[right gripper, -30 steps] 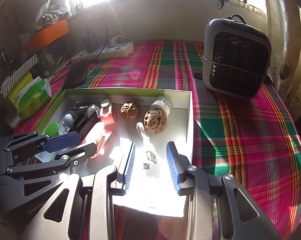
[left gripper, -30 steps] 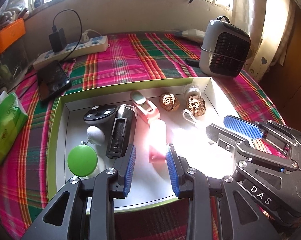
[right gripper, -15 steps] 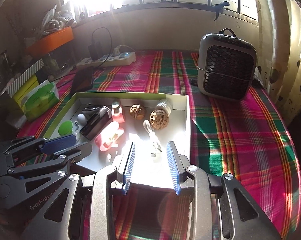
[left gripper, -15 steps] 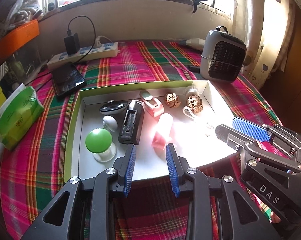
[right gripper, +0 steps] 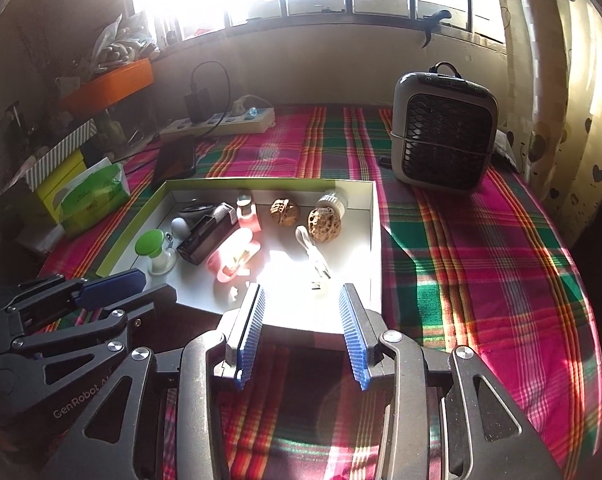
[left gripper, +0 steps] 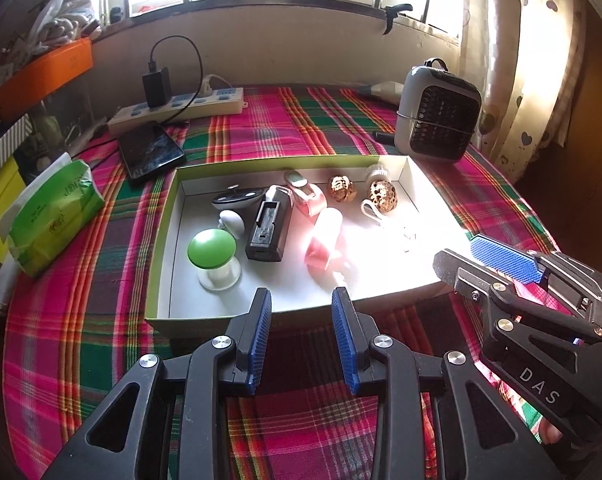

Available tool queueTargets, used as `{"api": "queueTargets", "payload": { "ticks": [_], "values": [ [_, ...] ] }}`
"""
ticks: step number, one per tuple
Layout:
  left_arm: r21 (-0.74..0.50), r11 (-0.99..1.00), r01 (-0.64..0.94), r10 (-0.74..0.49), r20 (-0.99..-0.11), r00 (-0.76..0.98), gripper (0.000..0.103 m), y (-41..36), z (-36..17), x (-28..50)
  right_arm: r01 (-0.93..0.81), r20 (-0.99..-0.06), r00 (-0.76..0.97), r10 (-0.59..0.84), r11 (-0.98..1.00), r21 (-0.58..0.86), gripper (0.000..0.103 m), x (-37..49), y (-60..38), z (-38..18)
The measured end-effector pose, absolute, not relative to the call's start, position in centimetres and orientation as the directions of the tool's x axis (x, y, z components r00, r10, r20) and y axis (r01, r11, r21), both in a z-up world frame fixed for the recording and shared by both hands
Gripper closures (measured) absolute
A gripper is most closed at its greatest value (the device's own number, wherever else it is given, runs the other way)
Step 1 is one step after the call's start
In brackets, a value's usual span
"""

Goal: Organize objects
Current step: 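Withdraw both open grippers back from the box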

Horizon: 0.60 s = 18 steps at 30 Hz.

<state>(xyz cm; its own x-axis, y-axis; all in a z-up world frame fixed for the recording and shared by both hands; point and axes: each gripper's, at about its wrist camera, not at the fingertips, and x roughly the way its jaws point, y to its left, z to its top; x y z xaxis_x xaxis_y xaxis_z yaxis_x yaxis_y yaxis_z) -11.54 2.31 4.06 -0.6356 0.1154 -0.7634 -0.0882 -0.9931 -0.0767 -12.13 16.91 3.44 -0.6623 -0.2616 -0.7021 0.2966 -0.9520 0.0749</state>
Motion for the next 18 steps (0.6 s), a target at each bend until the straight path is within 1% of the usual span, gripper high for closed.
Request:
{"api": "queueTargets", "payload": {
  "ticks": [3, 5, 7, 18],
  "values": [
    [-0.068, -0.995, -0.075, 0.1, -0.759, -0.643, 0.074, 2.1, 4.1, -10.8, 0.296, -0.699, -0.669, -0.252, -0.953, 0.059, 0.063, -11.5, 16.8, 3.5],
    [-0.063, -0.996, -0.06, 0.087, -0.756, -0.648, 0.074, 1.9, 4.0, -10.2, 0.3, -0.694, -0.672, -0.26, -0.952, 0.067, 0.061, -10.9, 16.9, 3.5],
    [-0.035, -0.998, -0.045, 0.056, -0.744, -0.666, 0.074, 1.9, 4.0, -9.6, 0.297, -0.696, -0.669, -0.261, -0.952, 0.071, 0.053, -10.5, 17.0, 3.4],
    [-0.035, -0.999, -0.016, 0.037, -0.769, -0.638, 0.074, 1.9, 2.2, -7.7, 0.275, -0.746, -0.629, -0.217, -0.96, 0.046, 0.052, -8.8, 17.2, 0.7]
  ]
}}
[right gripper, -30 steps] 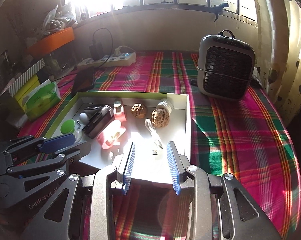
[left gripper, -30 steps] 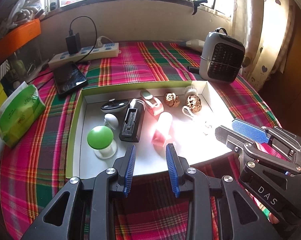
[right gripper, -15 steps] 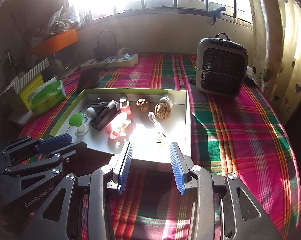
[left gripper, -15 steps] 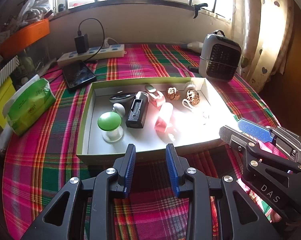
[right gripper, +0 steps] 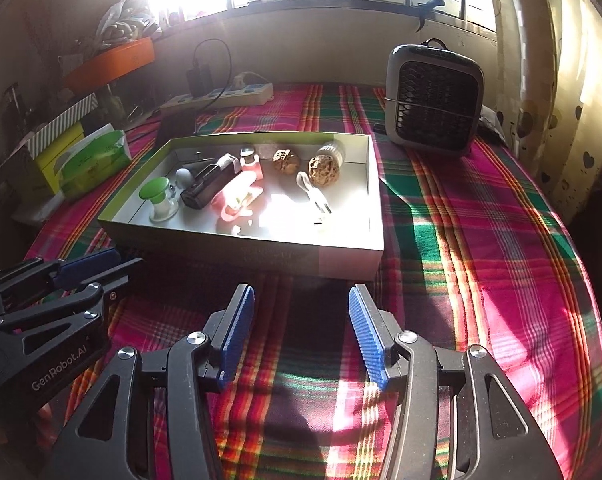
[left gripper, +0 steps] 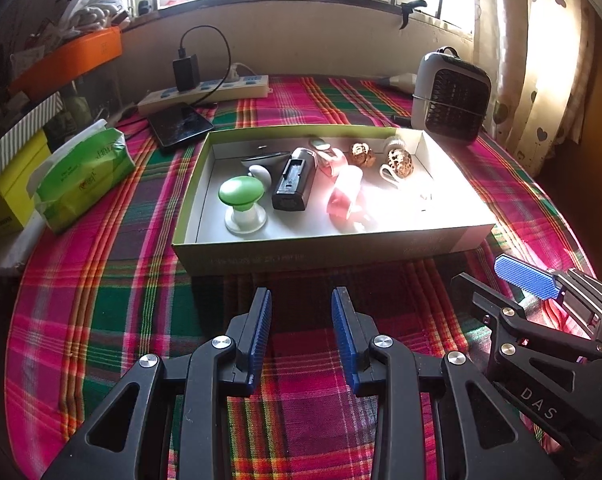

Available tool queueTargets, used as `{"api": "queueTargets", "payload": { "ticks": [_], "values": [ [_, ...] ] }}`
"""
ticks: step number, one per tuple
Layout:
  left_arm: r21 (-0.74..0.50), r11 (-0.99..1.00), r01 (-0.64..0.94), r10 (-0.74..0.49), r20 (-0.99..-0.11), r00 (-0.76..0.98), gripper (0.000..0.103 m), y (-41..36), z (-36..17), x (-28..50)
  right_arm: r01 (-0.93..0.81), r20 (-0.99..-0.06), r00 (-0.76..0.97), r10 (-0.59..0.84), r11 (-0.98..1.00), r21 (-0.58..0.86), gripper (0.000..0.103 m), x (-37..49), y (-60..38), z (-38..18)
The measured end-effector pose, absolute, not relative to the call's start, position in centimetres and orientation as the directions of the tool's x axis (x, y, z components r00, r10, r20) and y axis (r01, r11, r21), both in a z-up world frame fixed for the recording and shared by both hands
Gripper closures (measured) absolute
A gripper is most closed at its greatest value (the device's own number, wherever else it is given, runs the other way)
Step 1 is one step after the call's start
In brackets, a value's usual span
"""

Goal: Organize objects
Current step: 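Withdraw both open grippers back from the box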

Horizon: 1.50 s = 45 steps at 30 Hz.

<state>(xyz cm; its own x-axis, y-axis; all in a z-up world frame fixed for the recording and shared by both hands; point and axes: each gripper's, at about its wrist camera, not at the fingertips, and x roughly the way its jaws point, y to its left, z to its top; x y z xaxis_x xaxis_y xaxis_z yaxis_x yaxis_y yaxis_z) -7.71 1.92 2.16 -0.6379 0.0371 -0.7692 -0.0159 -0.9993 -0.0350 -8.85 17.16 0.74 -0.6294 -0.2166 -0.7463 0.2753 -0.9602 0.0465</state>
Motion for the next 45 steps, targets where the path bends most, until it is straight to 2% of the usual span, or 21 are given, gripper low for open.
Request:
{"api": "queueTargets", "payload": {
  "ticks": [15, 19, 24, 31, 45],
  "values": [
    [0.005, -1.0, 0.021, -0.017, -0.786, -0.618, 0.073, 1.9, 0.2, -6.9, 0.263, -0.778, -0.602, -0.179, -0.965, 0.018, 0.051, -7.9, 17.0, -1.1],
    [0.005, -1.0, 0.025, -0.02, -0.776, -0.631, 0.073, 2.1, 0.2, -6.9, 0.247, -0.78, -0.602, -0.17, -0.969, 0.022, 0.044, -8.1, 17.3, -1.1],
    [-0.008, -0.999, 0.051, -0.026, -0.771, -0.637, 0.071, 2.2, 0.1, -6.9, 0.238, -0.783, -0.602, -0.155, -0.971, 0.01, 0.043, -8.3, 17.5, -1.1],
    [-0.012, -0.999, 0.052, -0.024, -0.771, -0.637, 0.07, 2.1, 0.1, -6.9, 0.231, -0.788, -0.6, -0.139, -0.973, -0.004, 0.035, -8.6, 17.5, -1.3],
    [-0.012, -0.999, 0.053, -0.025, -0.771, -0.636, 0.07, 2.2, 0.1, -6.9, 0.23, -0.788, -0.6, -0.137, -0.973, -0.006, 0.033, -8.6, 17.6, -1.2]
  ]
}}
